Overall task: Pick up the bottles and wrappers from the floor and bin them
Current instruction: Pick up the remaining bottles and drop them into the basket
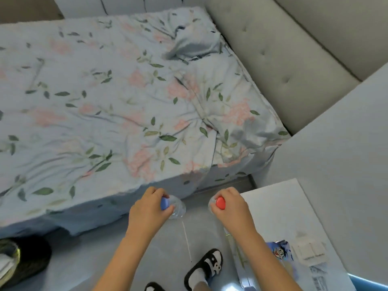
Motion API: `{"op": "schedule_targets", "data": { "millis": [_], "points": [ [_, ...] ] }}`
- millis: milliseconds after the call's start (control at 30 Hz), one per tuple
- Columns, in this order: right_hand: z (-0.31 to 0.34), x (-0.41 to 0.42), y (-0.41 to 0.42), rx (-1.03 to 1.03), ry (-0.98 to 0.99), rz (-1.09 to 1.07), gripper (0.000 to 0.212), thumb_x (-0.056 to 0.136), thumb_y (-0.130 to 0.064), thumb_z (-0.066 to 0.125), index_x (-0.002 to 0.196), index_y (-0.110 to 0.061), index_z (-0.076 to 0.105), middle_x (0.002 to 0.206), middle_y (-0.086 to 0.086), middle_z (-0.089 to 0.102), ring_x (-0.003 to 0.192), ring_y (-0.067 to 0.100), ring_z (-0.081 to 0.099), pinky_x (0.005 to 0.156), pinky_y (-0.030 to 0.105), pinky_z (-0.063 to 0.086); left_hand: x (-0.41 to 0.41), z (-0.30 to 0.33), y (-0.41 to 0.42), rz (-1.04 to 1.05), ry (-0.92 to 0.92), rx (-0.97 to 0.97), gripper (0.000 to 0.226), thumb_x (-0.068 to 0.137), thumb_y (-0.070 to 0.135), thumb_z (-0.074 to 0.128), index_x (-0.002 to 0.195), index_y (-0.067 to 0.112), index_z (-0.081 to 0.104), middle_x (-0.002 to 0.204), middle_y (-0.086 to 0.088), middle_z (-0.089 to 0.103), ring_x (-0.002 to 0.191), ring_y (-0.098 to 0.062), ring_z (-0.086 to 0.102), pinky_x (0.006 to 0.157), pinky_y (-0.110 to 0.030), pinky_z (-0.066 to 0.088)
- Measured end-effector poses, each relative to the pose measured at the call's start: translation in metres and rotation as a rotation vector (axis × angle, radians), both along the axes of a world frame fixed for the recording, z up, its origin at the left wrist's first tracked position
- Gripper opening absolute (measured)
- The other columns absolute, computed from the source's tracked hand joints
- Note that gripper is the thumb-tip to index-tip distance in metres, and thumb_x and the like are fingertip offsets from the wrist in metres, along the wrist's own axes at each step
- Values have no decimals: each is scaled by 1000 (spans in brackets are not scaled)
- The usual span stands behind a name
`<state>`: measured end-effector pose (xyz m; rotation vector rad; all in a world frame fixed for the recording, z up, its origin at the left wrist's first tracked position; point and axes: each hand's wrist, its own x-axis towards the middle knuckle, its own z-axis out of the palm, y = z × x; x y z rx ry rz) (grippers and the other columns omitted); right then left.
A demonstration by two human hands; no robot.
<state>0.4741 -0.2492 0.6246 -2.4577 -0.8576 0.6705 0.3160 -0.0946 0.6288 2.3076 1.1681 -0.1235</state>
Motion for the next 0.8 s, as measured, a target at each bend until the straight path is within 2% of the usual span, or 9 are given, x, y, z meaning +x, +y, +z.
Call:
{"op": "schedule_targets", "data": {
  "millis": [167,267,400,500,667,800],
  "points": [
    [19,-94,93,49,-26,220,16,83,-31,67,90,-18,62,95,-8,52,80,9,50,65,12,36,-158,23,46,323,-45,-2,21,76,38,69,92,26,63,100,7,57,82,-21,62,67,-31,49],
    [30,-159,149,67,1,342,13,83,-30,67,89,-21,60,95,-6,54,82,9,51,74,21,42,-253,35,72,498,-61,28,17,76,37,68,87,27,61,95,8,56,80,-18,60,67,-30,47],
    [31,-239,225,70,26,520,12,83,-35,66,85,-26,59,92,-8,56,78,4,50,66,12,35,-359,35,105,708,-48,36,17,76,39,70,83,27,59,90,7,54,77,-15,57,68,-31,49],
    [24,-293,280,21,34,679,9,81,-33,66,83,-27,59,91,-8,57,78,3,49,64,10,35,-421,24,120,861,-54,4,18,74,34,73,80,28,57,89,7,54,76,-14,56,68,-32,50],
    [-1,-385,381,-33,20,962,10,80,-33,65,85,-24,63,90,-8,57,79,6,53,70,19,42,-506,-8,139,1156,-42,-119,18,74,33,73,80,29,57,92,5,54,77,-18,59,72,-34,51],
    [-13,-470,458,-85,-44,1266,12,82,-36,62,84,-24,62,89,-8,55,77,7,53,64,16,39,-565,-27,166,1341,-55,-163,19,78,34,71,83,29,53,97,5,53,81,-19,60,76,-33,51]
  ]
}}
